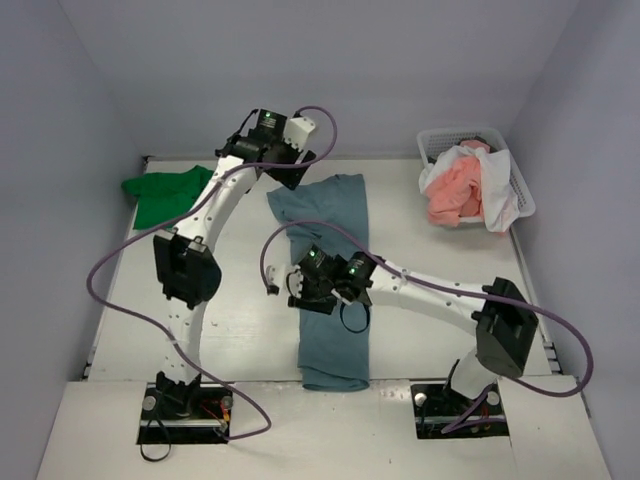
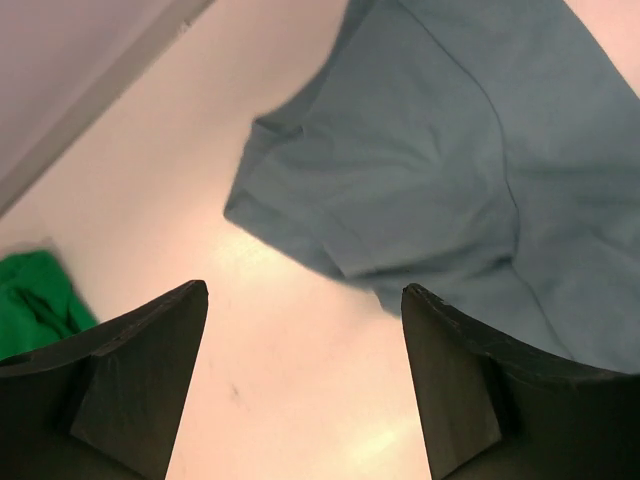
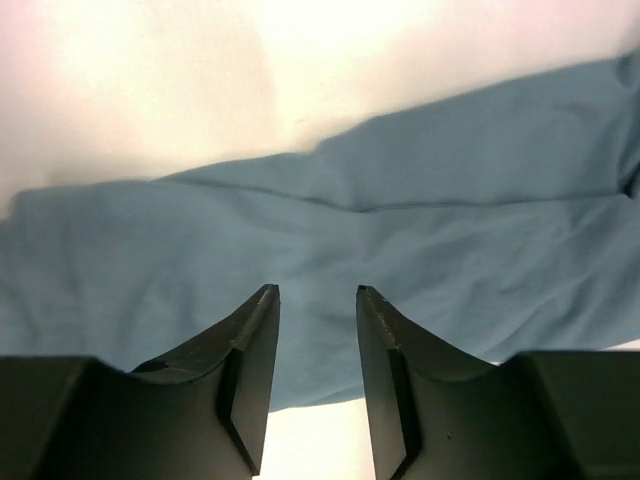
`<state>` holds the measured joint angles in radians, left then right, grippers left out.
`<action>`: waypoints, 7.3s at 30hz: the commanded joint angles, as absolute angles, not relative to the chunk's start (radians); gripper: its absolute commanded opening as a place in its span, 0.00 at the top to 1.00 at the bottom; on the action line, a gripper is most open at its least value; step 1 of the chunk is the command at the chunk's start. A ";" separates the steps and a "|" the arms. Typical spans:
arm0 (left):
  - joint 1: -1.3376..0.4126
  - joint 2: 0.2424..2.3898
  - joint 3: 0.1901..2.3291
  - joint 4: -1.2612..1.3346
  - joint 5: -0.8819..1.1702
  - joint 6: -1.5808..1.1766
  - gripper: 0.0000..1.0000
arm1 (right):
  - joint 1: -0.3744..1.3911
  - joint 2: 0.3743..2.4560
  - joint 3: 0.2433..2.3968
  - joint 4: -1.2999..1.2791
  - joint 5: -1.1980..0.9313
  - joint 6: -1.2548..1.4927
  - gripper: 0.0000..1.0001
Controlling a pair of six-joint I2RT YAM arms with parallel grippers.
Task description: Fold and stack the t-shirts
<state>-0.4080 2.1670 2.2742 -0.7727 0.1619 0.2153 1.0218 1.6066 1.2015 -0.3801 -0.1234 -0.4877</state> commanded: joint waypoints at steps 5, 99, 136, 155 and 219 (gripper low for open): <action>-0.405 1.783 1.961 -0.764 0.192 0.206 0.27 | 1.149 1.439 1.071 -0.403 -0.057 -0.544 0.59; -0.321 1.559 1.661 -0.667 0.161 0.290 0.27 | 1.270 1.439 0.922 -0.365 -0.268 -0.592 0.24; -0.256 1.534 1.554 -0.618 0.262 0.275 0.27 | 1.370 1.689 0.945 -0.356 -0.299 -0.529 0.38; -0.227 1.549 1.531 -0.597 0.295 0.273 0.27 | 1.345 1.635 0.957 -0.353 -0.233 -0.569 1.00; -0.193 1.594 1.511 -0.538 0.325 0.249 0.27 | 0.614 2.059 1.716 -0.410 -0.440 -0.991 1.00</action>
<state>-0.2016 1.6051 1.4784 -0.5922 0.3065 0.2569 0.6331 2.0758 1.6531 -0.4259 -0.4446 -0.9730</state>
